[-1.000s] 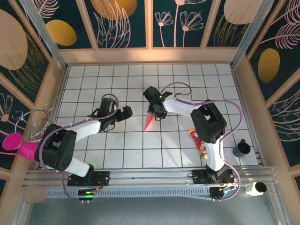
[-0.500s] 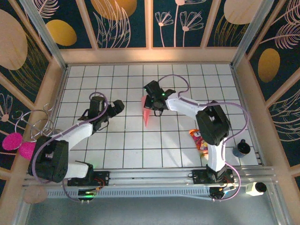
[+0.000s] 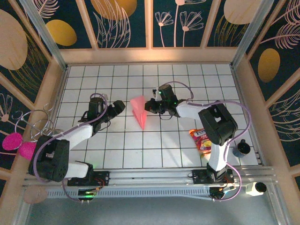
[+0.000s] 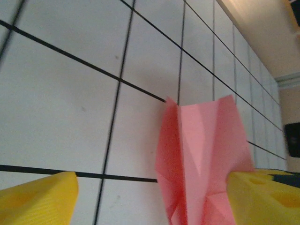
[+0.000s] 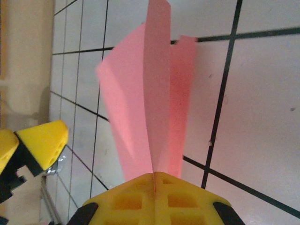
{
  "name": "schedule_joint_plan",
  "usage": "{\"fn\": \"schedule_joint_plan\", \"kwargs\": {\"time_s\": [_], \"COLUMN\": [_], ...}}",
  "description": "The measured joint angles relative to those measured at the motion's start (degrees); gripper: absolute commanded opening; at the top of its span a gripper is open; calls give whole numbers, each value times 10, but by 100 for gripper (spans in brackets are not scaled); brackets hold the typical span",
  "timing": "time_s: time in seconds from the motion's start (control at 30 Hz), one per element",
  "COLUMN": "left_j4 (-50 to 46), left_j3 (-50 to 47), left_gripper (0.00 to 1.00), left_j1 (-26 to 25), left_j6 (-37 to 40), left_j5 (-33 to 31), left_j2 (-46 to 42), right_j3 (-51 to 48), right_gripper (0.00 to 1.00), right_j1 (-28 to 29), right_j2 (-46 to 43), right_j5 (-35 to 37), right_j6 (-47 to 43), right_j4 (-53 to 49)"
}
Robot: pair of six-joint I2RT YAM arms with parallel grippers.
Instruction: Fold a paper plane with a square sheet of paper (pick it up from the middle)
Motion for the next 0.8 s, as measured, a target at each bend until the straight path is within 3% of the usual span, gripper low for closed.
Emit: {"fn": "schedule_joint_plan", "kwargs": {"time_s": [0.2, 0.8], "left_j4": [31, 37], "left_j3": [0, 87], "left_gripper": [62, 38], "left_j1": [-1, -73], "left_j6": [-15, -17], "left_j5": [55, 109], "left_j2": [55, 179], "right_j3": [-41, -72], "right_gripper": [0, 2], "right_j1": [-18, -52], "right_j2": [7, 15], "right_j5": [-31, -4], "right_j6": [7, 12], "right_j4": [43, 51]}}
